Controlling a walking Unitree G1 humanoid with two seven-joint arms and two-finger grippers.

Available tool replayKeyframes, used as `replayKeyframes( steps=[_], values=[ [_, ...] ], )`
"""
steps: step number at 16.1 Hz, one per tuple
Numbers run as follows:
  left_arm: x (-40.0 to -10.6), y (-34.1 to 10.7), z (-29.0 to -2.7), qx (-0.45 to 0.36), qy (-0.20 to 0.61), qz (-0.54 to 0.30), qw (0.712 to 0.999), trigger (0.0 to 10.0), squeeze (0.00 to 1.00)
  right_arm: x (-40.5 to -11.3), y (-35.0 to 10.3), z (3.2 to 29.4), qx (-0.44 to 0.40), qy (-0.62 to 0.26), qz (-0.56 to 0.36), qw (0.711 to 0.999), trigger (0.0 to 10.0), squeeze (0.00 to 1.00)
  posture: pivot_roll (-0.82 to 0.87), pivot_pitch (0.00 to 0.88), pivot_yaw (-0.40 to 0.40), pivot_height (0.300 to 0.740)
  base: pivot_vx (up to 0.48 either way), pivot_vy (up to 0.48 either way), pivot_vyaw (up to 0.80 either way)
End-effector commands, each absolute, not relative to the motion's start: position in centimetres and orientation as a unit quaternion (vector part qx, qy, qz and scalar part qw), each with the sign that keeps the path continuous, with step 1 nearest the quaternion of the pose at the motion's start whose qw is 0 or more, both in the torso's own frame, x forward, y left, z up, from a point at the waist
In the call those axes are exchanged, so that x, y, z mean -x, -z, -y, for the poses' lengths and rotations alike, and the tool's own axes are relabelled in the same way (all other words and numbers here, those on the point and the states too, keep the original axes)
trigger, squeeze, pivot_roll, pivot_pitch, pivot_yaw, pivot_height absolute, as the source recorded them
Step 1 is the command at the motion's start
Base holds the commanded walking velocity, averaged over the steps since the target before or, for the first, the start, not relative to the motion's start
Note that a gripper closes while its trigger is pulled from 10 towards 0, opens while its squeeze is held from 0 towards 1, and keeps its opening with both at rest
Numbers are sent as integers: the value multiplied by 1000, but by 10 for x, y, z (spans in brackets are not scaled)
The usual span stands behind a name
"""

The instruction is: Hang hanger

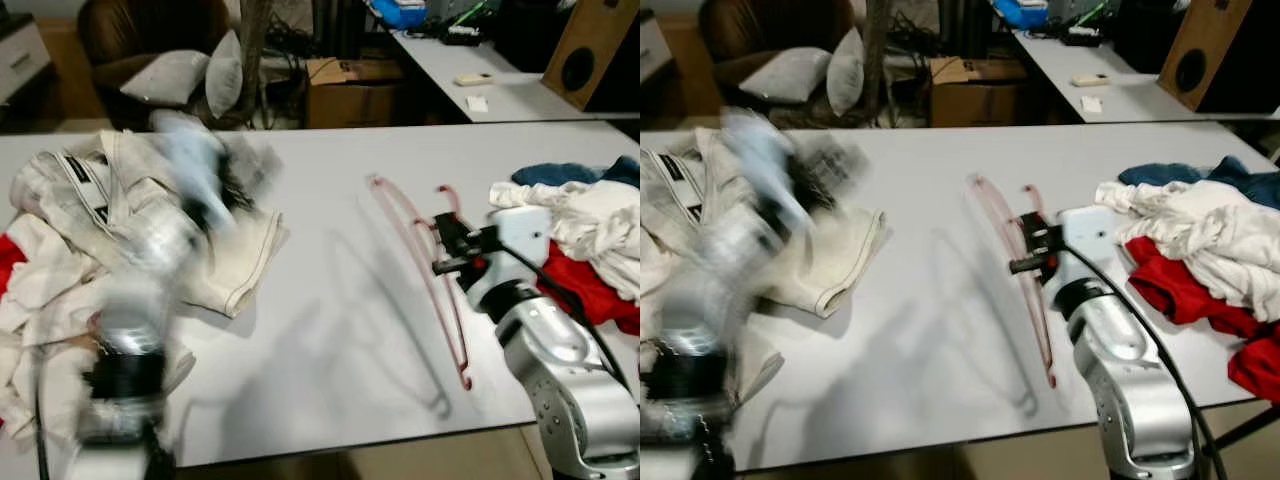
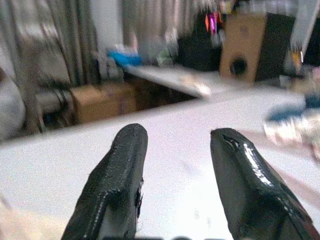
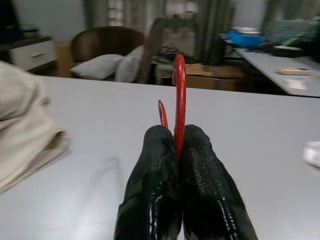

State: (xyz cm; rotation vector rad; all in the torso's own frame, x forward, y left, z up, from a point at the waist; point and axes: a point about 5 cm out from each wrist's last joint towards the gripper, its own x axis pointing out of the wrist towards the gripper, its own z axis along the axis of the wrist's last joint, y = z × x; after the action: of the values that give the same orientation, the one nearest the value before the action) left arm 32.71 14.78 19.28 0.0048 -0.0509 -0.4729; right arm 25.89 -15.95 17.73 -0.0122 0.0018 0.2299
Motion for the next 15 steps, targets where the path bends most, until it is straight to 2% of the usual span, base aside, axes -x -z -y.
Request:
replayKeyframes(
  steps=[1, 8, 15],
  values=[
    [-322, -190, -144, -22, 225, 22, 974, 10000, 0, -257, -183, 165, 16, -101, 14, 995, 10000, 0, -62, 0, 18, 740, 0, 0, 0],
    [-309, -175, -140, -37, 202, 10, 979, 10000, 0, -259, -179, 159, 16, -119, 4, 993, 10000, 0, -44, 0, -6, 740, -315, 0, 0],
    [-308, -173, -140, -43, 203, 6, 978, 10000, 0, -258, -178, 158, 13, -118, 2, 993, 10000, 0, -49, 0, 3, 740, -287, 0, 0]
  ],
)
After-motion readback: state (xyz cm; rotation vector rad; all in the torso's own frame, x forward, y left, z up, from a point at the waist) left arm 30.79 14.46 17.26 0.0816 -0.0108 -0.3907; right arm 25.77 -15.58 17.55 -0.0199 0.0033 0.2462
